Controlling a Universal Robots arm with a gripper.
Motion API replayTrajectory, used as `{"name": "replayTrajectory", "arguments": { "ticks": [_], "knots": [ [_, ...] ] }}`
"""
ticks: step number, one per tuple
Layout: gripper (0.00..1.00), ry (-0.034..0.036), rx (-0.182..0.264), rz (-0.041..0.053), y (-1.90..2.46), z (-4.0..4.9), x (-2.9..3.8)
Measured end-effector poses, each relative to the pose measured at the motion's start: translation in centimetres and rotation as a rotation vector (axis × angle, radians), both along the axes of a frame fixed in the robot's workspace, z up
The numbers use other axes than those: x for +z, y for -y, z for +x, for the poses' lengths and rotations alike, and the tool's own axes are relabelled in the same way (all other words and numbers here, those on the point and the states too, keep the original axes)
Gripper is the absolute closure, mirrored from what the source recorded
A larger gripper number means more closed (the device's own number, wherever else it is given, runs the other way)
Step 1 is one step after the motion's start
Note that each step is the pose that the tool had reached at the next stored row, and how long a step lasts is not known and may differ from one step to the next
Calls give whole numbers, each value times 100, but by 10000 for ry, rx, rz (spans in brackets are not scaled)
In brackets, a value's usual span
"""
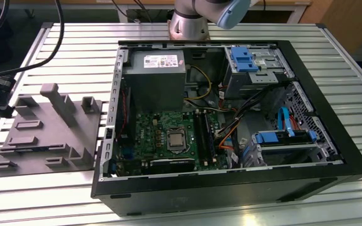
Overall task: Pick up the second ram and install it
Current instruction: 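Reach for the second ram, then pick up the second ram and move it above second insertion slot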
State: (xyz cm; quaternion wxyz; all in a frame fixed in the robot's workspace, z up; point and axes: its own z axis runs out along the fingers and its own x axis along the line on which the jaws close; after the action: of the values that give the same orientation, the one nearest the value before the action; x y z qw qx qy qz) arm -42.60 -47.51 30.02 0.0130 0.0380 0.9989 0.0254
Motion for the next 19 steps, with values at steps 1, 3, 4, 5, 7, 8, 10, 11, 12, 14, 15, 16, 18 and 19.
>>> {"name": "replayTrajectory", "arguments": {
  "ticks": [1, 3, 4, 5, 7, 8, 10, 11, 12, 14, 15, 16, 18, 19],
  "knots": [
    [89, 1, 0, 0, 0, 0, -1],
    [89, -1, 1, -1, 1, 0, -1],
    [89, -1, 1, -1, 1, 0, -2],
    [89, -1, 1, -1, 1, 0, -2],
    [89, -1, 1, -1, 1, 0, -3],
    [89, -1, 1, -1, 1, 0, -3],
    [89, -1, 1, -1, 1, 0, -3],
    [89, -1, 1, -1, 1, 0, -3],
    [89, -1, 1, 0, 1, 0, -3],
    [89, -1, 1, 0, 1, 0, -3],
    [89, 0, 4, 0, 1, 0, -4],
    [89, 0, 34, 0, 1, 0, -4],
    [89, 0, 176, -1, 1, 0, -4],
    [89, 0, 276, 0, 1, 0, -4]
  ]
}}
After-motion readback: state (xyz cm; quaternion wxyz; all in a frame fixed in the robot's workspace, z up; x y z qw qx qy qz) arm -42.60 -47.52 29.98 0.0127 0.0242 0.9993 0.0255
